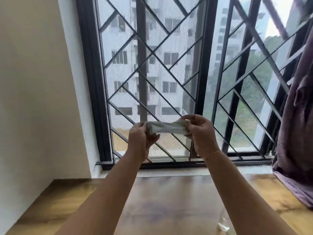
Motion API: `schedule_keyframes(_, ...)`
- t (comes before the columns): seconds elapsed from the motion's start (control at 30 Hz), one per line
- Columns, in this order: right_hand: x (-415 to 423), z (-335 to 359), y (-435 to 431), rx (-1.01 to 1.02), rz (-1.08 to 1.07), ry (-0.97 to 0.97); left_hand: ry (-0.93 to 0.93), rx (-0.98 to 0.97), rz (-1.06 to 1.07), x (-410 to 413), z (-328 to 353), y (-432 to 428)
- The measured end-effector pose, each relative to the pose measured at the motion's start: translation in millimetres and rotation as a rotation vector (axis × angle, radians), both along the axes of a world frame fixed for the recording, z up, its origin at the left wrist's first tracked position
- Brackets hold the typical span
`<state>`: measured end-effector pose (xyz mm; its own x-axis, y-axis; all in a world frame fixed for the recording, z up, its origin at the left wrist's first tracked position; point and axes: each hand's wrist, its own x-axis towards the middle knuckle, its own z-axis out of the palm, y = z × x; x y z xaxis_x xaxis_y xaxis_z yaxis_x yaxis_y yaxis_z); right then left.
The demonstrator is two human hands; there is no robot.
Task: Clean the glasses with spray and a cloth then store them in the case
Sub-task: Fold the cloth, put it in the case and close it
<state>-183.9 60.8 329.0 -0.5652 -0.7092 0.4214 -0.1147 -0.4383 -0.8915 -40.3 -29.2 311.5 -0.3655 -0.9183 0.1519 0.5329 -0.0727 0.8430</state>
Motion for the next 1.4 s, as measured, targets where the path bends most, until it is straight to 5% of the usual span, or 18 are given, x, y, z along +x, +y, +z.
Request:
schedule_keyframes(0.27, 35.2, 15.2, 22.1, 0.143, -0.3, 0.67, -0.277, -0.383, 0.243, -14.2, 35.2, 21.3)
schedule_keyframes(0.37, 48.7, 18.3, 29.1, 0.15, -0.227, 0.594, -0.351, -0.513, 0.234, -14.5, 38.0, 28.8)
schedule_keyframes(0.63, 41.0, 17.6, 39.7, 0.091, -0.192, 0.512, -0.301, -0.482, -0.181, 3.3, 43.5, 32.5)
schedule_keyframes(0.83, 23.9, 21.8, 45.6, 0.122, 0.057, 0.217, -0.389, -0.599, -0.291, 20.9, 50.1, 32.9)
schedule_keyframes(1.23, 11.5, 13.6, 46.4, 0.181, 0.143, 0.407, -0.468, -0.569, -0.168, 24.1, 51.6, 22.0)
schedule_keyframes(1.4, 20.8, 4.7, 32.3, 0.158, -0.145, 0.534, -0.463, -0.567, -0.278, 21.5, 52.4, 28.3)
